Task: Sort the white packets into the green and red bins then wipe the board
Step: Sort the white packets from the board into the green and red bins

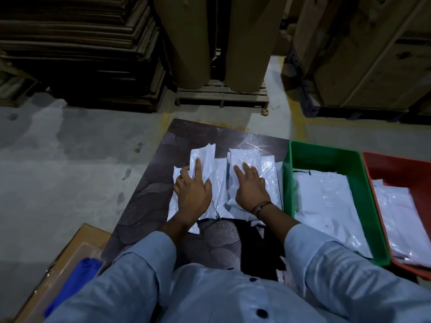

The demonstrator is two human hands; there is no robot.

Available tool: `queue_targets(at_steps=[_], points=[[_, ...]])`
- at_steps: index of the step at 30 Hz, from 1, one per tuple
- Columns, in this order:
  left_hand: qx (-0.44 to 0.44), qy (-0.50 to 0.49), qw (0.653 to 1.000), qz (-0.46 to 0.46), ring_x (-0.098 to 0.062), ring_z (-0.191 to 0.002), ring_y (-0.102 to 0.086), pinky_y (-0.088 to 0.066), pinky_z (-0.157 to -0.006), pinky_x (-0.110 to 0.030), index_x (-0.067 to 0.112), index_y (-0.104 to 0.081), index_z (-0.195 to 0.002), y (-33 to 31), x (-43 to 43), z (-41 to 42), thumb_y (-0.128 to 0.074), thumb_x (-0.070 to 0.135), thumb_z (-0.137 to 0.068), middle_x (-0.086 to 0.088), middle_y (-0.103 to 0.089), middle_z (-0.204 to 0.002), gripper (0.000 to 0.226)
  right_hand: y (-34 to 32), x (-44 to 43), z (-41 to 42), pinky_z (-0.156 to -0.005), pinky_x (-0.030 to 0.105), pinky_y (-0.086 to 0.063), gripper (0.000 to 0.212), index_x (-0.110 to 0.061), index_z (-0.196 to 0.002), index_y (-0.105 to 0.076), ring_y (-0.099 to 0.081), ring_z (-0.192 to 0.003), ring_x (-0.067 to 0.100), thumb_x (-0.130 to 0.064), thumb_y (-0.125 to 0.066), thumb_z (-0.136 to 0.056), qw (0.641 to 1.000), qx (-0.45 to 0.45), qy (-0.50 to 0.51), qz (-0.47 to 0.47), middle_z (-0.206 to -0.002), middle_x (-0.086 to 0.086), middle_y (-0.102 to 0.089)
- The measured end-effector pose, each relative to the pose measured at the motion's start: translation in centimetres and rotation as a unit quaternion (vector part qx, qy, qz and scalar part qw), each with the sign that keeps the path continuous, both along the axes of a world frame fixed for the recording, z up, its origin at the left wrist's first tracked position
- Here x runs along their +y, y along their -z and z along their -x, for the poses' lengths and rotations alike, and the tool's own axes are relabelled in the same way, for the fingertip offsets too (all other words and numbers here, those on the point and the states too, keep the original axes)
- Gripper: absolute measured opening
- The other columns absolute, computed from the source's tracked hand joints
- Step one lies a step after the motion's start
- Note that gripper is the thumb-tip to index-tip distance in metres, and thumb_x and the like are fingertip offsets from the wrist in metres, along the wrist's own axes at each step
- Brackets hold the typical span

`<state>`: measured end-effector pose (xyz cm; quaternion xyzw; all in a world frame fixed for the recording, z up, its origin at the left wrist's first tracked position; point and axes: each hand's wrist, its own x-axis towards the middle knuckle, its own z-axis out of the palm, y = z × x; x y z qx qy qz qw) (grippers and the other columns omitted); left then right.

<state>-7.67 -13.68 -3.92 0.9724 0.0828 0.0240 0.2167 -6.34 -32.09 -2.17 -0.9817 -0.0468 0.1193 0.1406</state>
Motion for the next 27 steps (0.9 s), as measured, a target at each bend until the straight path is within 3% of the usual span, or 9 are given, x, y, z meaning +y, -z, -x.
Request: queue_targets(at_steps=[4,11,15,19,27], points=[[-0.002,0.011,1.0,0.014,-0.042,-0.113,-0.053,-0.045,-0.098,-0.054,0.025,-0.012,-0.163,-2.2,-1.4,-0.5,-0.05,0.041,-0.1,-0.017,-0.03,-0.15,0.075,-2.3,-0.9,-0.8,-0.116,0.056,-0.02,0.078,-0.02,-0.159,-0.018,-0.005,-0.153,0.035,-0.01,-0.05,-0.089,0.999,-0.047,0.004,-0.014,-0.167,0.01,-0.009],[-0.019,0.05,0.997,0.051,-0.043,-0.137,-0.033,-0.037,-0.11,-0.053,0.024,-0.015,-0.163,-5.2,-6.7,-1.5,-0.048,0.039,-0.102,-0.018,-0.015,-0.163,0.071,-6.0,-5.5,-0.6,-0.116,0.055,-0.028,0.069,-0.02,-0.153,-0.036,-0.021,-0.149,0.034,-0.011,-0.052,-0.087,0.992,-0.119,0.02,-0.042,-0.162,0.01,-0.028],[-0.024,0.08,0.994,0.07,-0.045,-0.14,-0.029,-0.032,-0.113,-0.053,0.025,-0.014,-0.163,-6.8,-11.4,-1.4,-0.045,0.04,-0.103,-0.018,-0.012,-0.165,0.069,-7.6,-9.9,0.9,-0.114,0.053,-0.028,0.067,-0.019,-0.152,-0.038,-0.023,-0.149,0.031,-0.01,-0.05,-0.087,0.984,-0.147,0.066,-0.072,-0.161,0.009,-0.03],[-0.021,0.123,0.989,0.08,-0.045,-0.139,-0.029,-0.031,-0.113,-0.052,0.025,-0.013,-0.163,-8.0,-16.9,-0.5,-0.044,0.04,-0.104,-0.018,-0.01,-0.166,0.069,-8.4,-15.5,2.9,-0.114,0.051,-0.03,0.071,-0.018,-0.15,-0.043,-0.029,-0.147,0.031,-0.02,-0.039,-0.079,0.975,-0.172,0.109,-0.089,-0.158,0.011,-0.036],[0.003,0.201,0.973,0.115,-0.043,-0.145,-0.021,-0.027,-0.116,-0.051,0.027,-0.01,-0.164,-9.6,-29.1,3.2,-0.042,0.042,-0.104,-0.016,-0.004,-0.167,0.069,-9.0,-28.0,8.1,-0.117,0.05,-0.033,0.069,-0.014,-0.145,-0.05,-0.037,-0.143,0.032,-0.019,-0.041,-0.077,0.962,-0.182,0.172,-0.107,-0.153,0.015,-0.044]])
